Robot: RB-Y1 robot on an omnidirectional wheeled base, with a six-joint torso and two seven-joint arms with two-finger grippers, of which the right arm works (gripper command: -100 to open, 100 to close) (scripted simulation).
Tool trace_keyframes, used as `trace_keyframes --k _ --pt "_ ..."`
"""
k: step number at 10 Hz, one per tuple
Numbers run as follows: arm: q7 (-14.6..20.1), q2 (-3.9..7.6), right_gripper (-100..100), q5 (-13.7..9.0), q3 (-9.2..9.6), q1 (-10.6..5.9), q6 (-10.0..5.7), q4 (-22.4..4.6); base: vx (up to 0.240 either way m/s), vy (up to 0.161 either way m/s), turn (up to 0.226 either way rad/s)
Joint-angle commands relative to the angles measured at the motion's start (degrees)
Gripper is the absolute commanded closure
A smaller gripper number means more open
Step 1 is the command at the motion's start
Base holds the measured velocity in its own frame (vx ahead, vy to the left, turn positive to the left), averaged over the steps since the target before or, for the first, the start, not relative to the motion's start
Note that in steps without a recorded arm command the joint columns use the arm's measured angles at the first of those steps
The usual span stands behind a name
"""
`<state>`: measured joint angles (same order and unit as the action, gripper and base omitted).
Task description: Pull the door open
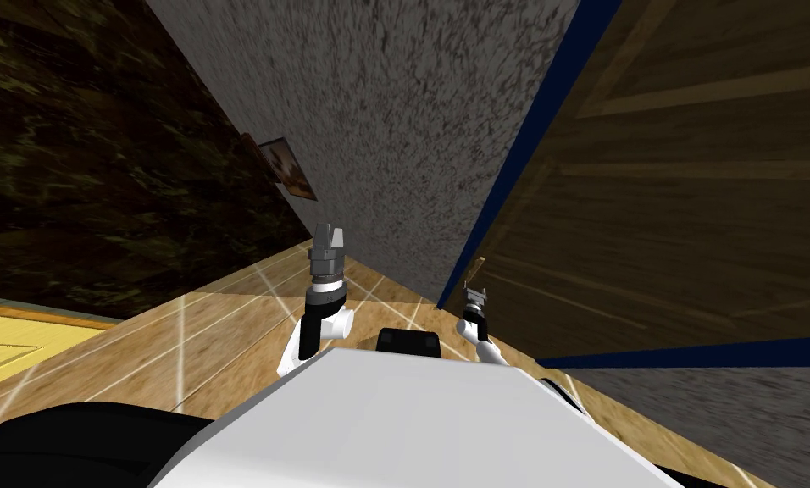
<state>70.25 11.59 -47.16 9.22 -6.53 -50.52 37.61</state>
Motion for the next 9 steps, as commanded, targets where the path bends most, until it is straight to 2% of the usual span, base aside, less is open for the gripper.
trace_keyframes --k 1,3,5,6,7,8,9 --pt "1.8 1.69 -100 -0.3 0.0 0.28 0.1 -0.6 0.179 0.004 0.054" --pt "3.1 2.9 -100 -0.6 0.04 0.81 0.03 -0.8 0.153 -0.015 0.053" --pt "5.6 5.35 -100 -1.1 0.11 1.87 -0.09 -1.2 0.163 -0.025 0.099" --pt "5.6 5.35 -100 -1.1 0.11 1.87 -0.09 -1.2 0.117 -0.006 0.025" --pt "7.2 6.87 -100 -1.4 0.15 2.54 -0.17 -1.5 0.141 0.012 0.059" --pt "8.0 7.59 -100 -1.6 0.17 2.85 -0.21 -1.6 0.181 -0.042 0.065" --pt "7.0 7.09 -100 -1.6 -0.04 2.95 0.21 -0.6 0.063 -0.023 -0.012"
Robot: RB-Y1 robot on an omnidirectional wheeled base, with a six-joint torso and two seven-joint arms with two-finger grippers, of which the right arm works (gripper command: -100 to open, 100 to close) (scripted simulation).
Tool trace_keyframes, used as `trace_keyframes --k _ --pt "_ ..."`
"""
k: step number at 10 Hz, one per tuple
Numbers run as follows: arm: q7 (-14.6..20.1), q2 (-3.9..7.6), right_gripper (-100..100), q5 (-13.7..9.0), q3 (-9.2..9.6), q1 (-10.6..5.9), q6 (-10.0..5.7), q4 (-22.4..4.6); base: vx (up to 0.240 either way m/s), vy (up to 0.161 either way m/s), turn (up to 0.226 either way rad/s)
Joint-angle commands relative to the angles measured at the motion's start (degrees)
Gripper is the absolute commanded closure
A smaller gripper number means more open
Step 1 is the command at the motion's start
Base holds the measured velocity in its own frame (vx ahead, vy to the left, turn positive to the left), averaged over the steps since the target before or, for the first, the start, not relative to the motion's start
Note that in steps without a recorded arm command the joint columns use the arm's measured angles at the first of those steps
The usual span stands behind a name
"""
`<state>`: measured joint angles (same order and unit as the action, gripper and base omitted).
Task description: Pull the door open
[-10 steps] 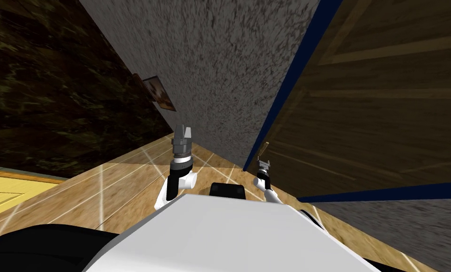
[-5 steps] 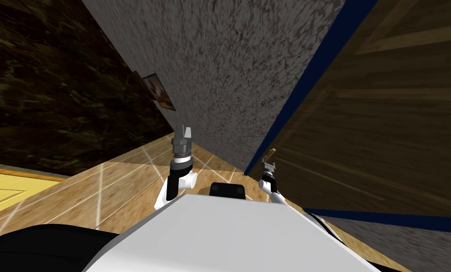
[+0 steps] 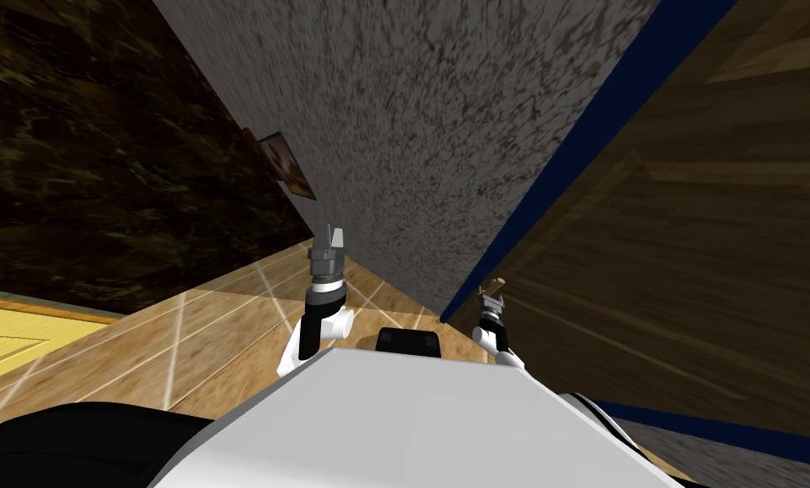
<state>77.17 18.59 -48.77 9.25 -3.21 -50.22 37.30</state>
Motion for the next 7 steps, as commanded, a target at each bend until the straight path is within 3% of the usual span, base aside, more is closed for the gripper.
trace_keyframes --k 1,6,7 --pt "0.1 0.09 100 0.0 -0.08 -0.37 -0.09 -0.3 -0.028 0.021 0.014" --pt "0.1 0.09 100 0.0 -0.08 -0.37 -0.09 -0.3 -0.008 0.002 0.0" --pt "0.6 0.23 100 0.4 0.61 -0.24 -0.07 0.0 -0.101 -0.023 0.052"
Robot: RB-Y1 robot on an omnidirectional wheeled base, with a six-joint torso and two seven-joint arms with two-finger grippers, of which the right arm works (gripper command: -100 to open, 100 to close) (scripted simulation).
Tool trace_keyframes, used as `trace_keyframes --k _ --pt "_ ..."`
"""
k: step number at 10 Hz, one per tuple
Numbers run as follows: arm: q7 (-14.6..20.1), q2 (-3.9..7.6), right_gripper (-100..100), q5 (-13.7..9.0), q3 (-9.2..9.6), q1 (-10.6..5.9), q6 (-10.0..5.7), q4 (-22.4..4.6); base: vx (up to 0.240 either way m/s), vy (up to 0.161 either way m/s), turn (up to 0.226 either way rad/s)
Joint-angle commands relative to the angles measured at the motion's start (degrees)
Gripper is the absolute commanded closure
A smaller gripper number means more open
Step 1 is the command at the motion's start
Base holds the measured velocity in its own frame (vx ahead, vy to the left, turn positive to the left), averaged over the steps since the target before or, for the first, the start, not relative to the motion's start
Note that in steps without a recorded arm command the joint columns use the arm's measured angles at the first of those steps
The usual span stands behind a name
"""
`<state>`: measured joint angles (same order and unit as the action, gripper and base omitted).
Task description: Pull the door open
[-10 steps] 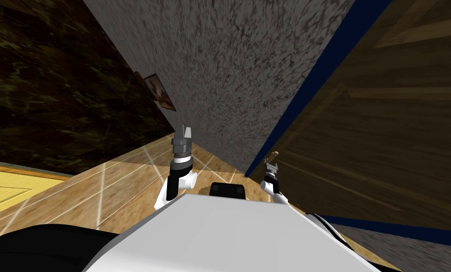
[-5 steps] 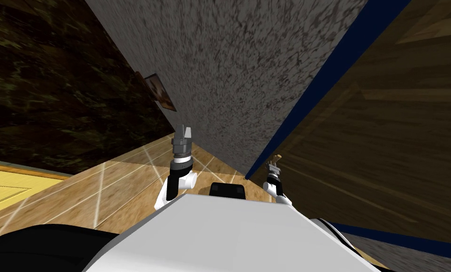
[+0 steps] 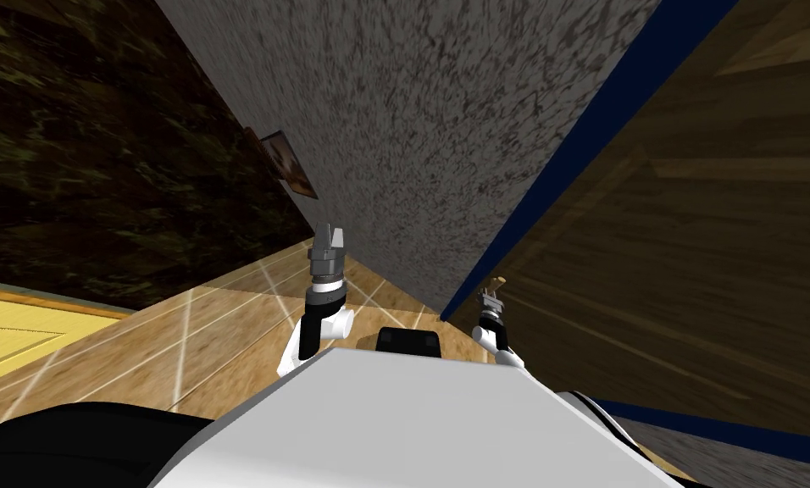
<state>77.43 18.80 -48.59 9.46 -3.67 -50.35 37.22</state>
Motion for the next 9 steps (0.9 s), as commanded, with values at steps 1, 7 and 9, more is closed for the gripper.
trace_keyframes --k 1,7,9 --pt "0.5 0.11 100 0.4 0.66 0.28 0.07 0.2 -0.161 -0.022 0.066" --pt "3.7 1.47 100 3.0 5.0 1.22 0.19 1.8 -0.213 -0.003 0.079" --pt "3.8 1.77 100 3.0 5.08 1.11 0.26 1.9 -0.195 -0.011 0.06"
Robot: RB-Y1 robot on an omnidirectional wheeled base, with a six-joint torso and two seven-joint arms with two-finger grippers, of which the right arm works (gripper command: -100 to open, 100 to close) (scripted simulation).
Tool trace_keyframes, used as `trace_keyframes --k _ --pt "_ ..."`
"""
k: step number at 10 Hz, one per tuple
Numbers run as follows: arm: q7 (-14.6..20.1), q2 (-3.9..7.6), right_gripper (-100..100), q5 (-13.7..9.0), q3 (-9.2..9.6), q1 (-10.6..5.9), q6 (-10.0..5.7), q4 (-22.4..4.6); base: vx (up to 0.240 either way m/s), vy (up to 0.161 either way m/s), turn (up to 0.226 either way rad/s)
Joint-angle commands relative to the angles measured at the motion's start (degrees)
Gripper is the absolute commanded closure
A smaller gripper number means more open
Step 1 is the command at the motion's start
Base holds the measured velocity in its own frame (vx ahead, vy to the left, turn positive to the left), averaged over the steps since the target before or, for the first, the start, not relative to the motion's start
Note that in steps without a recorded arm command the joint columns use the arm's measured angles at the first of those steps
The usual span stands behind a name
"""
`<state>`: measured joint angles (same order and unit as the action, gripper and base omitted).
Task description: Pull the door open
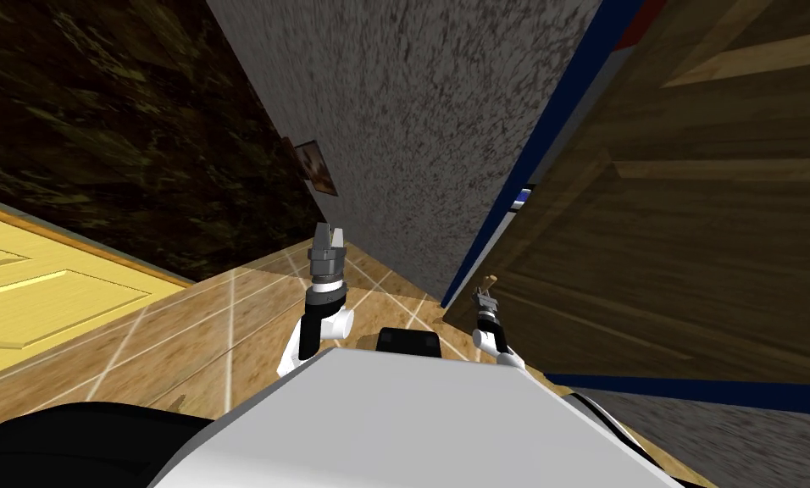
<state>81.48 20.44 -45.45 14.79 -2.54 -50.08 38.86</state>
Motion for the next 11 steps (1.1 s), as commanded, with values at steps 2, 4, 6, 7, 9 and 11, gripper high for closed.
trace_keyframes --k 2,4,6,7,9,11 --pt "1.3 0.86 100 0.8 1.64 0.51 -0.28 0.6 -0.197 -0.031 0.09" --pt "2.4 1.56 100 1.4 2.97 0.93 -0.52 1.1 -0.219 0.0 0.068" --pt "4.0 2.58 100 2.3 4.92 1.54 -0.86 1.9 -0.275 -0.027 0.097" --pt "4.6 2.95 100 2.7 5.64 1.77 -0.98 2.2 -0.245 -0.037 0.077" --pt "5.8 3.3 100 3.1 6.8 1.58 -1.89 1.2 -0.148 -0.018 0.054" --pt "7.3 4.54 100 3.7 8.58 2.14 -2.51 1.8 -0.241 -0.033 0.097"
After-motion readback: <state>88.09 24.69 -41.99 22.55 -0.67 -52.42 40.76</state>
